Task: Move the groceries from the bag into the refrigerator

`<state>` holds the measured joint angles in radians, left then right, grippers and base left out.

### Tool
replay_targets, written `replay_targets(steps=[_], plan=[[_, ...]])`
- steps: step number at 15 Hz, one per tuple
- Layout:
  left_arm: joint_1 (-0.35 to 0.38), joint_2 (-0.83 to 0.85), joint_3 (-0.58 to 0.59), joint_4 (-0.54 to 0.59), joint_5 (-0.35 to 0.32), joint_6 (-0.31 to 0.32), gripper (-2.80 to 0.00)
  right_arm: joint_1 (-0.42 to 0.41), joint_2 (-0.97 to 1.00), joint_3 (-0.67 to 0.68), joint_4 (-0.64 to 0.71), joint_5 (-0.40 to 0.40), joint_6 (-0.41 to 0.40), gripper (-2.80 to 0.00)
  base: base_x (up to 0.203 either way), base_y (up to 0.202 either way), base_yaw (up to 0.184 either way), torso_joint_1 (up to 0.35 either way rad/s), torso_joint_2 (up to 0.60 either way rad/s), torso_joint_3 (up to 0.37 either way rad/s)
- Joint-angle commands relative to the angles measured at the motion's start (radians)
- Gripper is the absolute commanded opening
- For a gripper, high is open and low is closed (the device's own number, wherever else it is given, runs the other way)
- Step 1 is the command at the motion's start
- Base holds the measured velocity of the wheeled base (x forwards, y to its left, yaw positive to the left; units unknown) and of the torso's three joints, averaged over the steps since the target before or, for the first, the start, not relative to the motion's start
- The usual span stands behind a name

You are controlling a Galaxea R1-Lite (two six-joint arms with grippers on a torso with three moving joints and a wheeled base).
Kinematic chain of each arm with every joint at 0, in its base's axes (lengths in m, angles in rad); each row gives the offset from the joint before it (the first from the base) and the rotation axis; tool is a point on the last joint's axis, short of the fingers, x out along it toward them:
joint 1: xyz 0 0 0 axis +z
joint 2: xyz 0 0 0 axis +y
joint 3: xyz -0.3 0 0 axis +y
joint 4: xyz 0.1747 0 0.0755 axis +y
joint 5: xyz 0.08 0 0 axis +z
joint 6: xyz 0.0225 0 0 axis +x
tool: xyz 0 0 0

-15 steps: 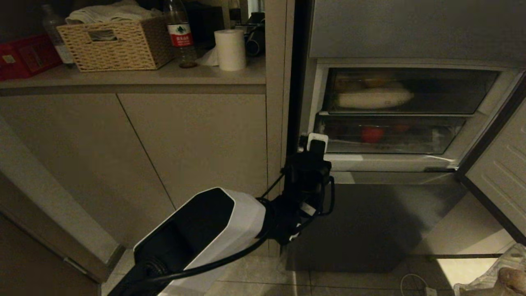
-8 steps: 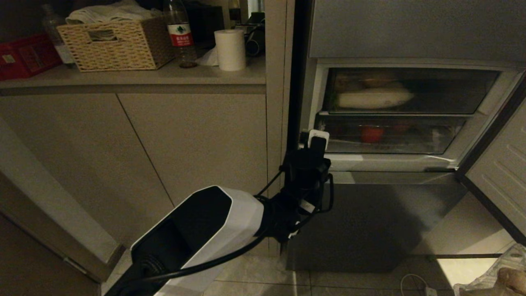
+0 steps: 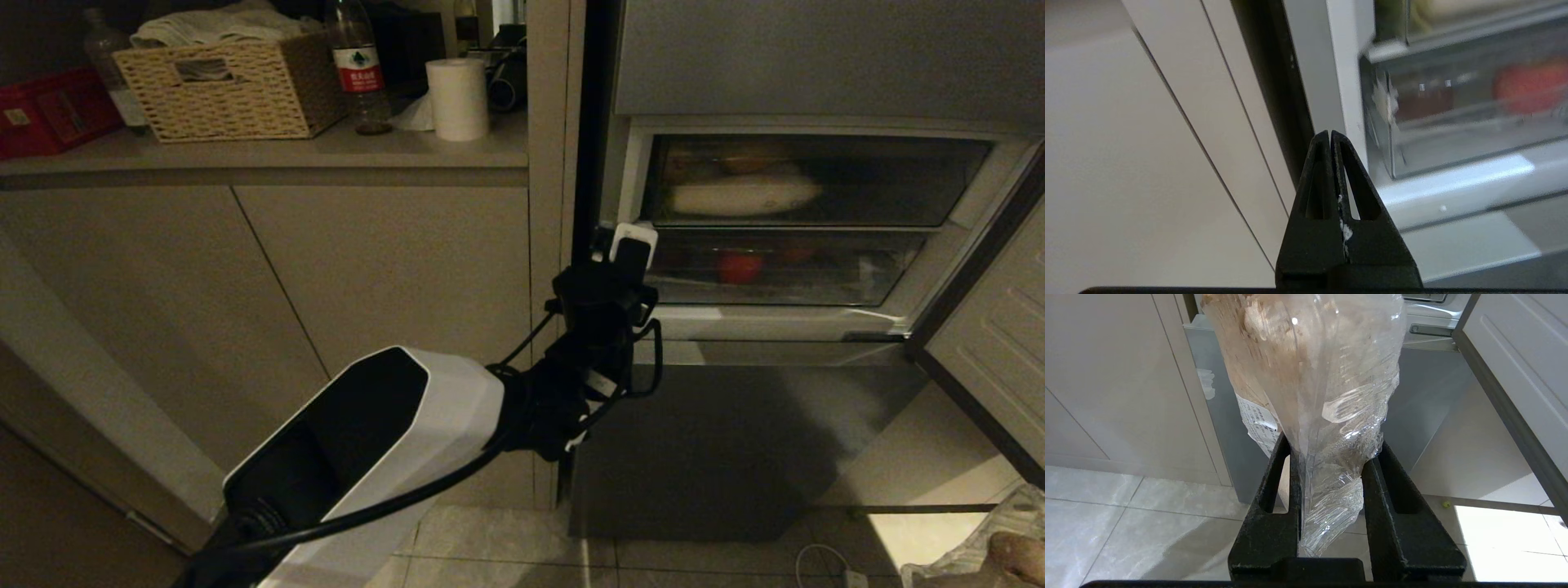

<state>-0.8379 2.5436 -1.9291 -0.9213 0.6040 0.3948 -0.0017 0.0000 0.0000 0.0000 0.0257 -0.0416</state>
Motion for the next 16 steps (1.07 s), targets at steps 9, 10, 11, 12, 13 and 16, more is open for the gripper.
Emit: replay_targets(steps=[9, 10, 11, 12, 13, 16], plan=[[-0.001, -0.037, 0.002, -0.025, 0.010, 0.009, -2.80, 0.000, 0.002, 0.000, 0.000, 0.002, -0.007, -2.80, 0.000, 0.000, 0.000, 0.000, 0.00, 0.000], [-0.001, -0.037, 0.002, -0.025, 0.010, 0.009, -2.80, 0.000, 0.002, 0.000, 0.000, 0.002, -0.008, -2.80, 0.000, 0.000, 0.000, 0.000, 0.00, 0.000], [-0.001, -0.037, 0.002, -0.025, 0.011, 0.007, -2.80, 0.000, 0.002, 0.000, 0.000, 0.002, -0.008, -2.80, 0.000, 0.000, 0.000, 0.000, 0.00, 0.000], [-0.001, -0.036, 0.002, -0.026, 0.012, 0.007, -2.80, 0.000, 0.002, 0.000, 0.000, 0.000, -0.008, -2.80, 0.000, 0.000, 0.000, 0.000, 0.00, 0.000], [-0.001, -0.035, 0.002, -0.029, 0.016, 0.007, -2.80, 0.000, 0.002, 0.000, 0.000, 0.002, -0.008, -2.80, 0.002, -0.062, 0.006, 0.002, 0.00, 0.002], [-0.001, -0.031, 0.004, -0.039, 0.017, 0.007, -2.80, 0.000, 0.002, 0.000, 0.000, 0.001, -0.008, -2.80, 0.000, -0.159, 0.002, 0.012, 0.00, 0.004]])
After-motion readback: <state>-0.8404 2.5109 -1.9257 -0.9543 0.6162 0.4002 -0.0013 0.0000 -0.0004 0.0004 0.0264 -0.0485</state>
